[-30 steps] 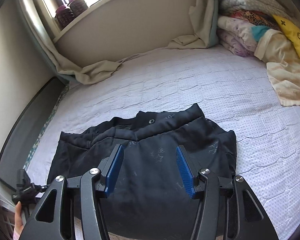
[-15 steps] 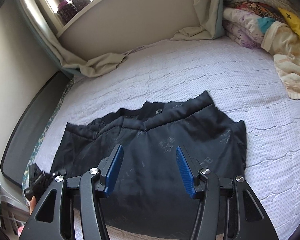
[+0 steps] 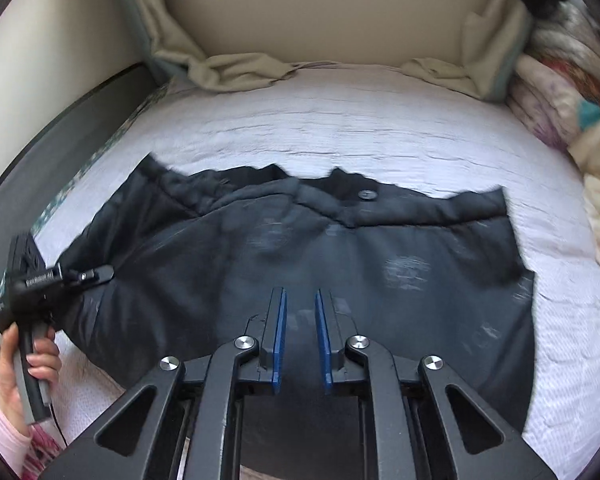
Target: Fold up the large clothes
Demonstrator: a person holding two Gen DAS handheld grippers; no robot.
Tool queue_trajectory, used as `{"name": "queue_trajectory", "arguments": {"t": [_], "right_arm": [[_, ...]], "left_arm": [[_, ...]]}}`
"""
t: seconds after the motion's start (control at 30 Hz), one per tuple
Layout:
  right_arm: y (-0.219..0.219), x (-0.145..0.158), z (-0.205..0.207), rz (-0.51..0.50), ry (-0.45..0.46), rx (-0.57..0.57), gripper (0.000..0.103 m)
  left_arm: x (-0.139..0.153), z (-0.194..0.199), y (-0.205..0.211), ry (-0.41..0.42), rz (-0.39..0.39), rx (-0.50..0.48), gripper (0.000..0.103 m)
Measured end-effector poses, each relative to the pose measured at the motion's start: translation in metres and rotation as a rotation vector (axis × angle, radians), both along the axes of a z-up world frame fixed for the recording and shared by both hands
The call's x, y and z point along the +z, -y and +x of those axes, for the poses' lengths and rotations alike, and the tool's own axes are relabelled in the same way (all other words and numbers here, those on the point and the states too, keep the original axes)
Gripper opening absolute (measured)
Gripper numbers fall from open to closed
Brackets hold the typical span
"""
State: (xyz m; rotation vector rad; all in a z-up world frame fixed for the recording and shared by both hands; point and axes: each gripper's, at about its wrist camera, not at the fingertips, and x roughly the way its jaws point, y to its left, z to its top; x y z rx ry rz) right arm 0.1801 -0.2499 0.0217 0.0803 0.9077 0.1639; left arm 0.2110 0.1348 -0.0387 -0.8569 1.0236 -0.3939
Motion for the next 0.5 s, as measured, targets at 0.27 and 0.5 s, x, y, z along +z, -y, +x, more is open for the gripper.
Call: {"name": "queue_trajectory", "arguments": {"t": [0.27,0.5], "right_arm": [[-0.037,-0.029,0.020,-0.079,-0.055,0.051,0.010],[-0.048,-0.055,0.032,-0.117,-0.094,0.041,0.010]], "left_arm": [[0.019,-0.004,-0.001,0.061,0.028,-0.014,0.035],[0.056,-0.010,0.025,0.156,0.075,-0.062,0.034]]}}
